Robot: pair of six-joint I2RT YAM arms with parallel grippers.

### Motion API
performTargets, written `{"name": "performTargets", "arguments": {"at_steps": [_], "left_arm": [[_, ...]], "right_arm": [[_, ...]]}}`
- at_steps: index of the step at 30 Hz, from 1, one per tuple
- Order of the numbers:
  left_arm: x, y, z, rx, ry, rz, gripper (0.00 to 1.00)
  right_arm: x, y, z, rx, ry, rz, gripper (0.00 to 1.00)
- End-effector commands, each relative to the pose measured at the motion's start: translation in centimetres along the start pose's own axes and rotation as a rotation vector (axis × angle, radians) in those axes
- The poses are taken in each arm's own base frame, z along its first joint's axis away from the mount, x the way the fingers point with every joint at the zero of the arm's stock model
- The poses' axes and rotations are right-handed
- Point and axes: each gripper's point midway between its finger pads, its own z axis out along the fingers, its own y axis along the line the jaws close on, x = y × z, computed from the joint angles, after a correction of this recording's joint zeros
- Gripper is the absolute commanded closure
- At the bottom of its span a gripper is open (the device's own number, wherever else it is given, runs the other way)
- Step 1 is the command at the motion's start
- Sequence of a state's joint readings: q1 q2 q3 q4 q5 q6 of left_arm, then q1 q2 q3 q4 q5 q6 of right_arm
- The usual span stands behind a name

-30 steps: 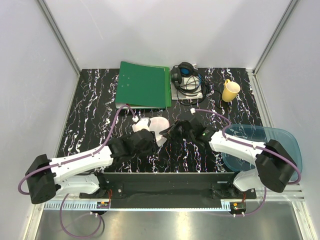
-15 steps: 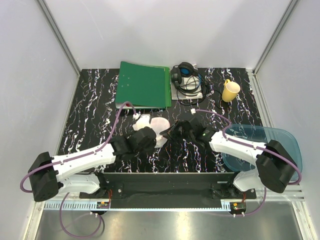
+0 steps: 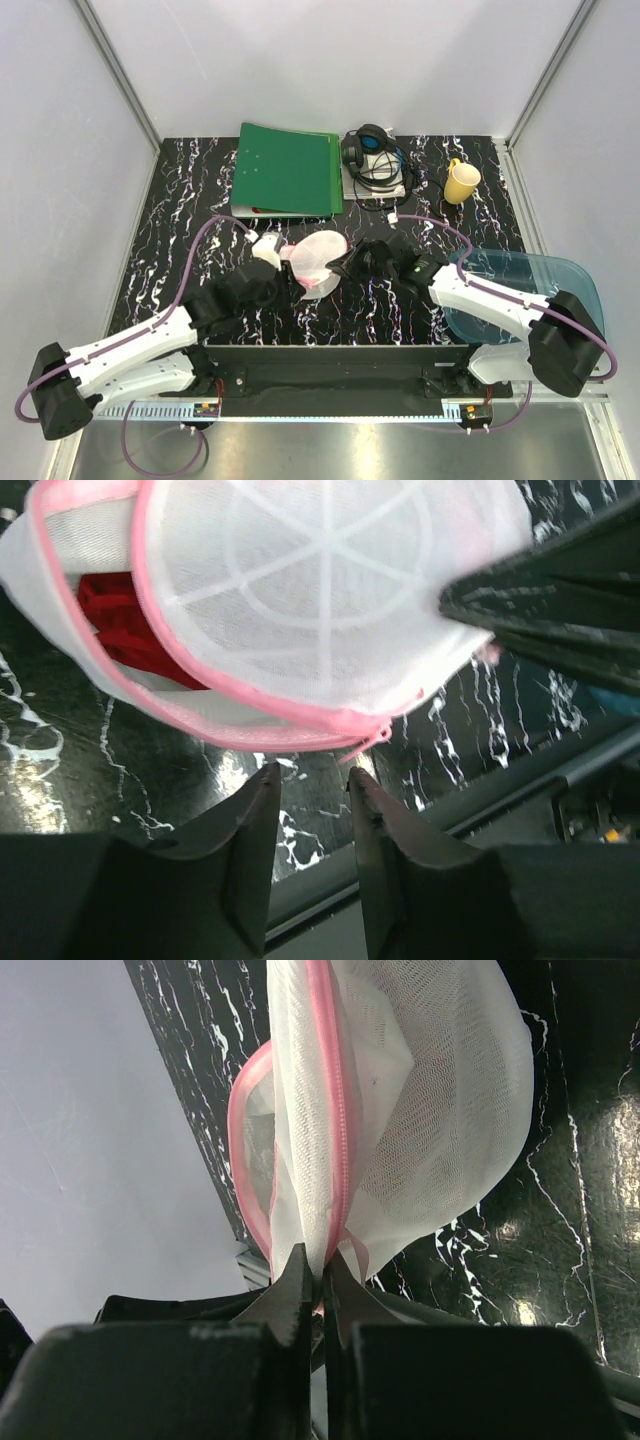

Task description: Place the bra in the laundry bag and zip it closed

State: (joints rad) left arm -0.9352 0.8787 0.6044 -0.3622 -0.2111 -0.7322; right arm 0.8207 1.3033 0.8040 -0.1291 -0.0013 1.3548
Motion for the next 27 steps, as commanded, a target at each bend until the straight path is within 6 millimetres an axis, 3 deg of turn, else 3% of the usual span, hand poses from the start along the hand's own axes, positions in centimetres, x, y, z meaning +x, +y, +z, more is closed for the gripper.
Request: {"name": "performTargets", "arguments": {"at_steps": [1,6,9,18,27], "left_arm": [[-0.5,-3.2,0.1,0.154,0.005,0.028,0.62],[-0.9,-5.1,-0.1,0.241,-0.006,0.008,0.57],[-1.2,-4.6,0.1,0.206,-0.013,-0.004,0.49],[-0.5,-4.6,1.4,0.164,0.043,-0.026,0.61],[-1.7,-4.6,1.6,0.157,-0.025,-0.039,0.60]], "right_arm": [[-0.9,2.4,-0.9,-0.048,-0.029,-0.014,1.00],[-1.0,2.7,-1.0,-0.053,-0.032,0.001,1.00],[-0.8,2.9,-0.9,-0.054,-0.021,0.006,1.00],[-0.9,3.3,-0.8,-0.061,-0.022,0.009,1.00],[-0.8,3.3,-0.7,-0.064,-0.017,0.008,1.00]]}}
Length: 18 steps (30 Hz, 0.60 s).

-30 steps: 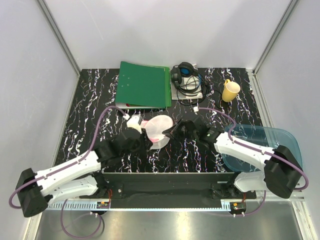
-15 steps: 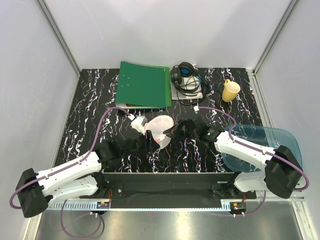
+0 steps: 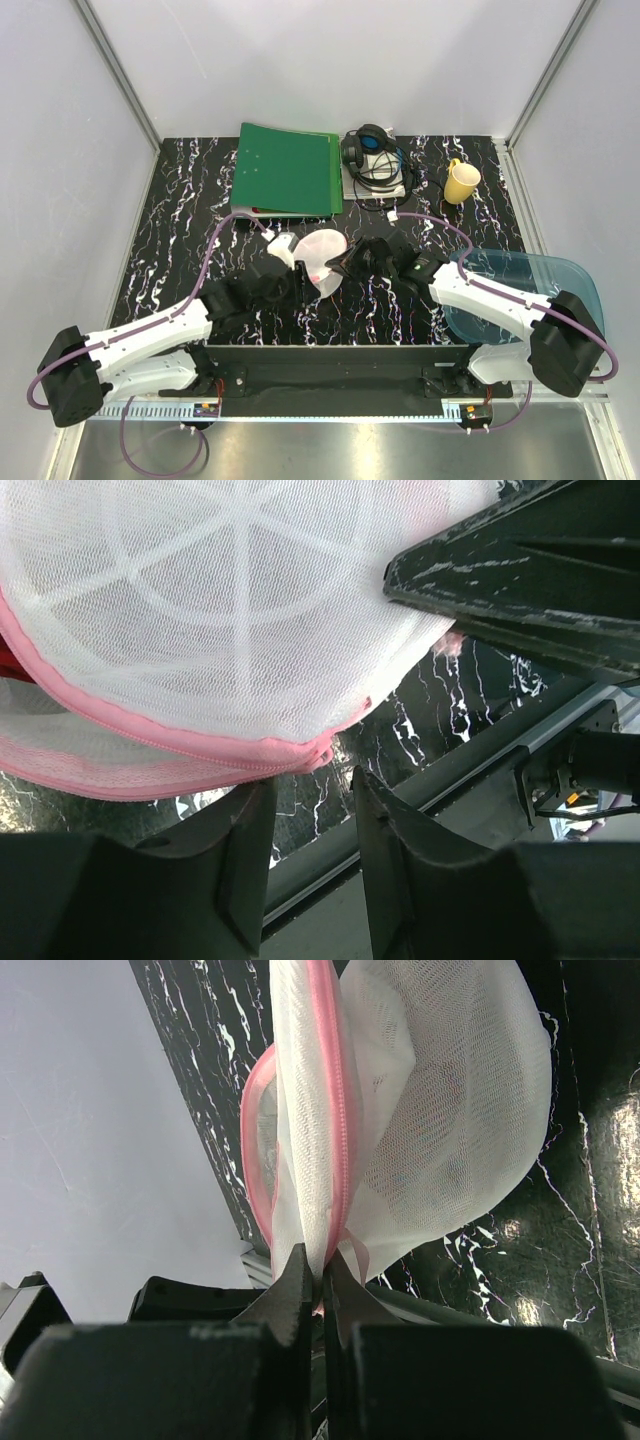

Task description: Place the bra in the laundry bag and zip it closed

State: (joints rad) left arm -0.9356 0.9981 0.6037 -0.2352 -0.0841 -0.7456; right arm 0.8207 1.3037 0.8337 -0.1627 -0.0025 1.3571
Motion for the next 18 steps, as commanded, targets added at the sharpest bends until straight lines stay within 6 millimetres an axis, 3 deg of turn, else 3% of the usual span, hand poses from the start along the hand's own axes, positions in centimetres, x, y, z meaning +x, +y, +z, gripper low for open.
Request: {"name": "performTargets", "arguments": {"at_steps": [1,4,7,8,18], "left_arm": [[-3.3,-2.3,-0.4,0.061,-0.111,-0.016,0.60],[-3.4,-1.9,-0.2,0.038,-0.113,-0.014,0.67],[-3.2,-0.8,0.0,-0.016,-0.102,-0.014,0.87],[-3.3,-0.4,0.0,-0.035,-0.103,-0.013,1.00],[-2.0,7.9,-1.8,-0.312,-0.048,0.004,1.00]], "right_arm": [[-0.7,2.7,-0.5,-0.069,-0.019,0.006,1.00],[-0.7,2.7,-0.4,-0.066,-0.018,0.006,1.00],[-0.7,2.6,-0.5,-0.069,-0.020,0.006,1.00],[-0.7,2.6,-0.6,-0.069,-0.019,0.006,1.00],[-1.6,1.1,-0.7,-0.054,0.008,-0.098,1.00]]}}
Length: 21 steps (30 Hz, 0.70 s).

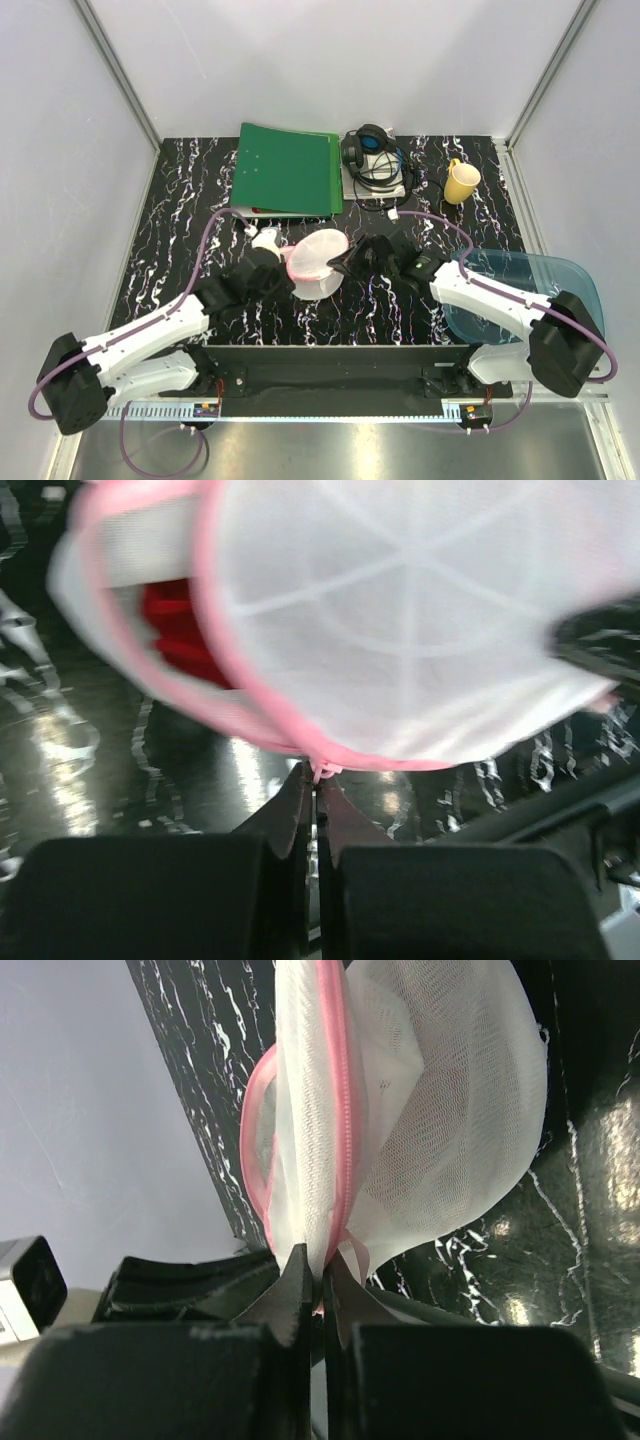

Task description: Place the bra in the laundry bag and zip it closed

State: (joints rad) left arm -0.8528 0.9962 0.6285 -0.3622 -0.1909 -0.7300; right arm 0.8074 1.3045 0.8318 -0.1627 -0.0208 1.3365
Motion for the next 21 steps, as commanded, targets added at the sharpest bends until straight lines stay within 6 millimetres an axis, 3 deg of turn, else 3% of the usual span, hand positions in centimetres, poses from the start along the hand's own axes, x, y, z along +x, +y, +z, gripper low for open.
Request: {"name": "performTargets", "arguments": {"at_steps": [1,3,6,7,9,10,12,13,14,15,17,18,21], "left_arm": [[-0.4,3.7,-0.6,-0.115,-0.001,0.037,1.00],[-0.1,3.0,-0.5,-0.069,0.022,0.042,1.00],[-0.6,-1.2,-0.8,0.153,0.004,0.037,1.00],[-1.5,-3.0,-0.9,0.242,-0.035,0.024,1.00],[-1.5,-5.5,-1.2,0.357,-0.016,0.020,1.00],[-2.4,-7.5,-1.8,0.441,-0.032,0.015,1.00],[-2.3,-9.2,-1.6,0.481,-0.020,0.018,1.00],[-2.8,-10.2,-1.8,0.516,-0.033,0.019,1.00],[-2.5,-10.5,-1.3,0.522,-0.016,0.015,1.00],[-2.6,-11.2,-1.3,0.544,-0.019,0.003,1.00],[-1.9,-12.0,-1.2,0.572,0.002,0.006,1.00],[-1.7,-12.4,-1.1,0.580,0.007,0.006,1.00],[-0.8,-13.2,-0.9,0.599,0.031,0.004,1.00]], "right_arm": [[-1.9,1.3,-0.7,-0.063,0.026,-0.094,1.00],[-2.5,1.9,-0.8,-0.079,0.055,-0.176,1.00],[-3.2,1.9,-0.1,-0.029,0.123,-0.308,1.00],[-3.2,2.0,-0.1,-0.015,0.143,-0.340,0.90],[-3.7,1.2,-0.4,0.066,0.160,-0.414,0.61],[-4.4,0.6,-0.6,0.114,0.130,-0.433,0.37],[-4.9,-1.0,-1.8,0.180,0.096,-0.434,0.19],[-4.9,-1.5,-2.3,0.189,0.082,-0.414,0.14],[-4.3,-3.2,-2.6,0.218,0.083,-0.351,0.09],[-4.0,-2.7,-3.7,0.182,0.067,-0.321,0.08],[-2.8,-3.6,-3.9,0.142,0.066,-0.200,0.05],[-2.2,-2.7,-4.9,0.085,0.055,-0.182,0.05],[-0.9,-1.9,-5.0,0.013,0.023,-0.085,0.05]]}}
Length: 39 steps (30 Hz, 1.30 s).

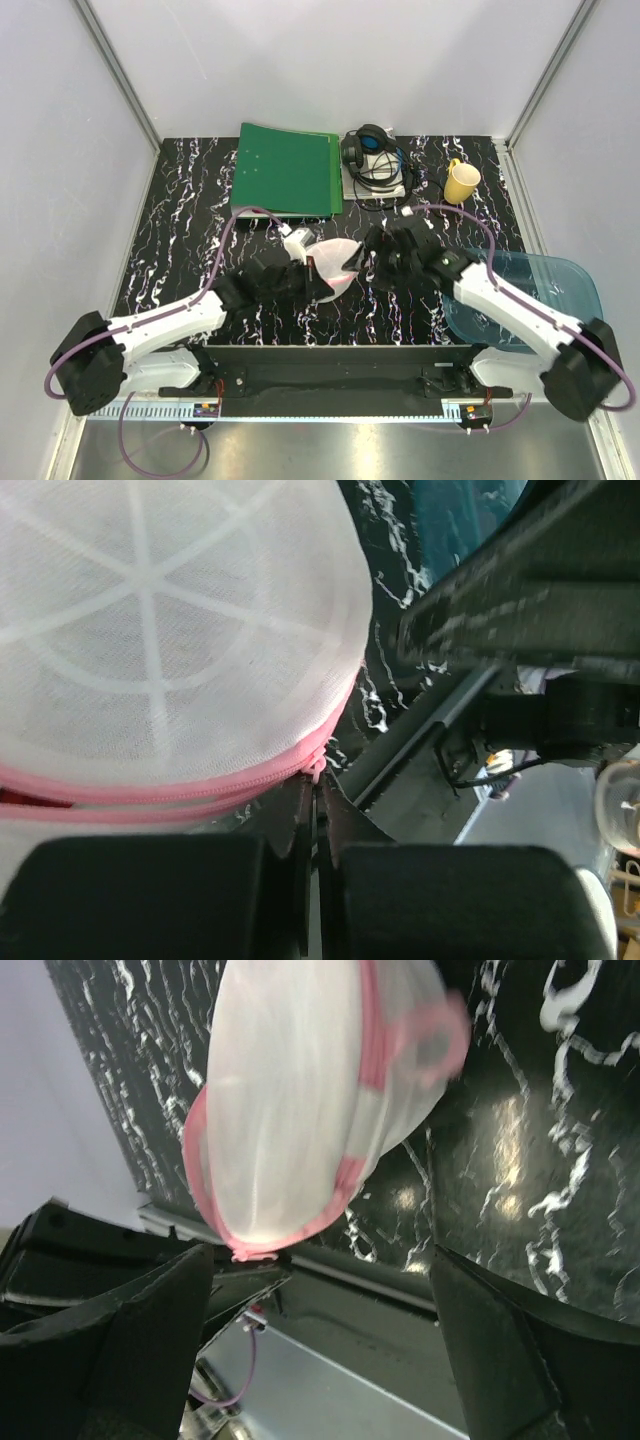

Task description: Place the bra in the laundry bag and zip it closed

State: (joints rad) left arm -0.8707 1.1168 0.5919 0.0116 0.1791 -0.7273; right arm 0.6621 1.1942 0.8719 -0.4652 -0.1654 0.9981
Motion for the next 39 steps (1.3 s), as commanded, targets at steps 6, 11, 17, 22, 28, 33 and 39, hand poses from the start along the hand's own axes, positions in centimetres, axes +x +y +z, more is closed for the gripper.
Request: {"name": "performTargets", "arguments": {"at_steps": [6,11,17,22,28,33,39], "left_arm": [[-1.1,-5.4,0.5,0.183,-0.041,0.007,1.00],[-0.3,-3.9,-0.2,0.121,-0.031,0.018,1.00],[0.5,4.3,-2.2,-0.185,-0.020,-0.036,1.00],[-0.7,8.5,-4.3,-0.286,-0.061,-0.060,1.00],[-1.3,5.6,-4.1,-0.145,-0.051,-0.046,1.00],[-2.2,0.0,-2.7,0.052,-0.089,-0.070,1.00],[-1.6,-3.0,-0.5,0.097,-0.073,-0.077,1.00]], "right_arm": [[1.5,2.9,1.6,-0.125,-0.059,0.299,0.25],[0.0,2.6,1.9,-0.104,-0.138,0.297,0.59],[-1.0,1.5,1.3,-0.097,-0.124,0.199,1.00],[-2.0,3.7,0.5,-0.176,-0.075,-0.063,1.00],[-2.3,6.7,2.1,-0.232,0.060,-0.221,0.86],[-1.7,3.3,3.6,-0.031,0.107,-0.085,0.22],[-0.6,0.7,0.3,0.031,-0.053,0.024,0.12]]}}
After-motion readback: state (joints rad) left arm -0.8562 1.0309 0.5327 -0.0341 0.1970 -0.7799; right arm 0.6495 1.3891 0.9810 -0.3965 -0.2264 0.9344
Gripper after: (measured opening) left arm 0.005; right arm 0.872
